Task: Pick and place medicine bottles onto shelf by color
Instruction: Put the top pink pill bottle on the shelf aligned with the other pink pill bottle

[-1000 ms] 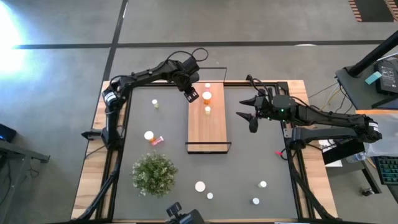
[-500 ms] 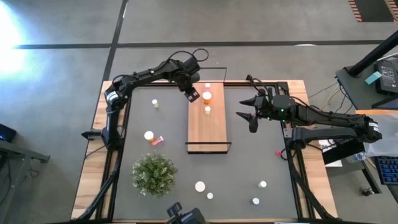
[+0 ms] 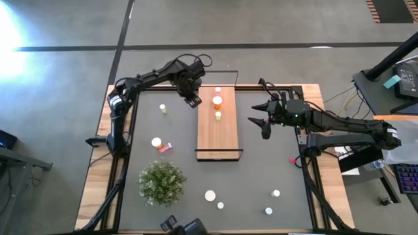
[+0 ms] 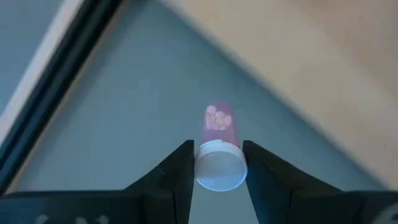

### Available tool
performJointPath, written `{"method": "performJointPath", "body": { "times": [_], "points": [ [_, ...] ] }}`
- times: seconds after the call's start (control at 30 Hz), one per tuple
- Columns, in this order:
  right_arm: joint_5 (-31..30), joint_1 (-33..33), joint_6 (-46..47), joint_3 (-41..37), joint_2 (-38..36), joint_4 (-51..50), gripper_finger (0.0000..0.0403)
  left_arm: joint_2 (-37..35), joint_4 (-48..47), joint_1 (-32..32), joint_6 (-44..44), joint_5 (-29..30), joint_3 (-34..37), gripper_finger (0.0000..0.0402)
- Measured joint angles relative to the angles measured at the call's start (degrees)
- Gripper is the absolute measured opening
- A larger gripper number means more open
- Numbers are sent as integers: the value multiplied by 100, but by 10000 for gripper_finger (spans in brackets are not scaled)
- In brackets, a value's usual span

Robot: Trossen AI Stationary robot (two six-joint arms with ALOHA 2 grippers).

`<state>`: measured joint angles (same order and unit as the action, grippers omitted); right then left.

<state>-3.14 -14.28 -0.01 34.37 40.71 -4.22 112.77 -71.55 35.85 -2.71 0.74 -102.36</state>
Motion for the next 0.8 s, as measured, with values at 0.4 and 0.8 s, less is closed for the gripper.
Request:
{"method": "performJointPath", "body": {
  "times": [0.4, 0.8],
  "points": [
    [0, 0, 0, 0, 0, 1, 249, 0, -208, 241, -311, 89, 893, 109],
    [-1, -1, -2, 0, 0, 1, 249, -18, 364, 241, -443, 83, 1425, 114]
  ]
}}
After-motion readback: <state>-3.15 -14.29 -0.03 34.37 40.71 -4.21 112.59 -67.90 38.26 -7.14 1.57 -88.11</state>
